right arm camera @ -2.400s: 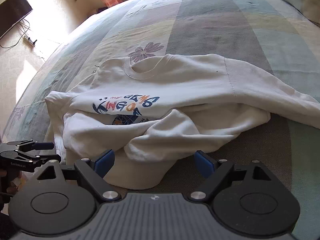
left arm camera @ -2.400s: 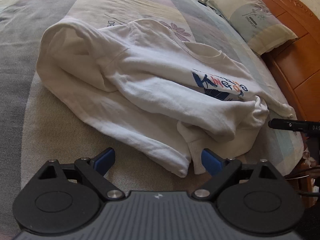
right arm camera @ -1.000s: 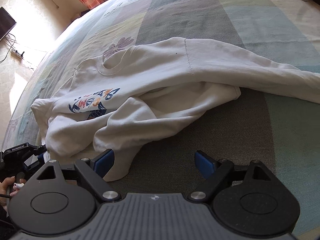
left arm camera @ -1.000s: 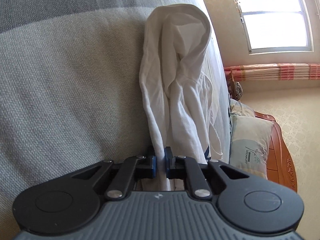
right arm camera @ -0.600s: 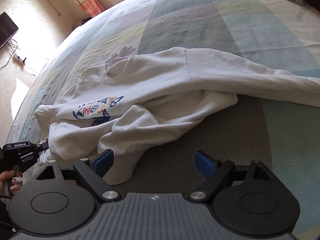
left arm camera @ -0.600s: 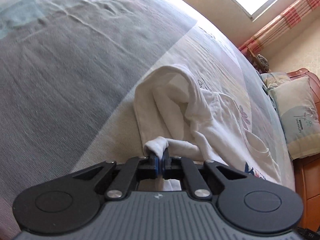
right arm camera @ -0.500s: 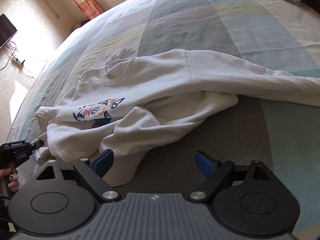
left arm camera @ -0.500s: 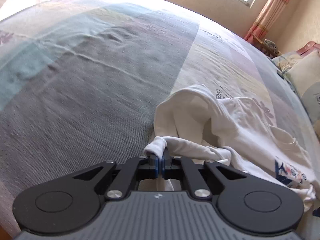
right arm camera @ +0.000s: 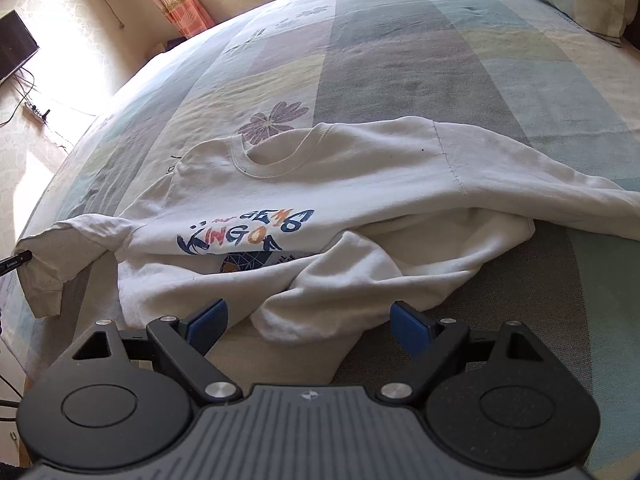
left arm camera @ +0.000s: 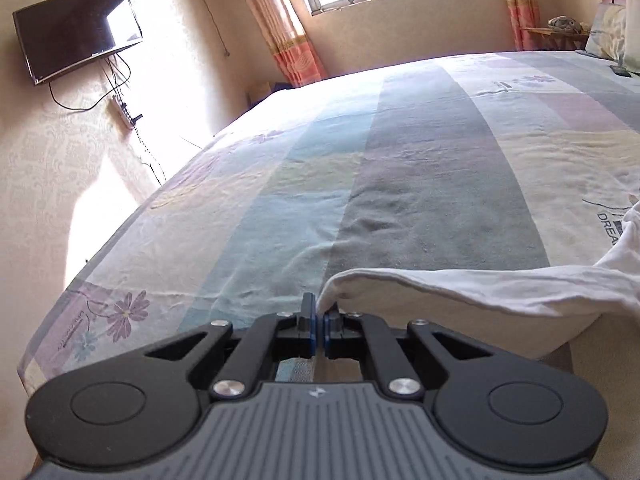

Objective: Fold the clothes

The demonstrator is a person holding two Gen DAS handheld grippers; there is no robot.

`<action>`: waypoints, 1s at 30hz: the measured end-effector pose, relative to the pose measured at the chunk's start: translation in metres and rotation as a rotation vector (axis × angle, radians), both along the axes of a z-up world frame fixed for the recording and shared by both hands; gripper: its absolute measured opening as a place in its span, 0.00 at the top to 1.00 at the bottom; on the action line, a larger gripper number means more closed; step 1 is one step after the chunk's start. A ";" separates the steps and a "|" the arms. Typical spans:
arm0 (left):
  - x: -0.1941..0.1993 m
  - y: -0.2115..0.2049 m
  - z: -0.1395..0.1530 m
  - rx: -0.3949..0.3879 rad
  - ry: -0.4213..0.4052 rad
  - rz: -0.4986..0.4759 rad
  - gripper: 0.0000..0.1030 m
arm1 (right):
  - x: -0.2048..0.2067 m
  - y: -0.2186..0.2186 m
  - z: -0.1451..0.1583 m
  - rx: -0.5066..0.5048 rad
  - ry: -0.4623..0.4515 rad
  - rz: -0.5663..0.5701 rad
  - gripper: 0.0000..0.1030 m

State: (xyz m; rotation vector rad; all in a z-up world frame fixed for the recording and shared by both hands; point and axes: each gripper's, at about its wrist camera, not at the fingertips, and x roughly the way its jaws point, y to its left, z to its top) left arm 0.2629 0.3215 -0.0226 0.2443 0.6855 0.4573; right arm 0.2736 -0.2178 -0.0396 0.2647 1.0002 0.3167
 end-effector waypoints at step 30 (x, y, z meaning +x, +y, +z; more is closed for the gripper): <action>-0.055 -0.058 -0.068 -0.317 0.167 -0.347 0.73 | 0.014 0.068 0.017 -0.033 -0.023 0.097 0.11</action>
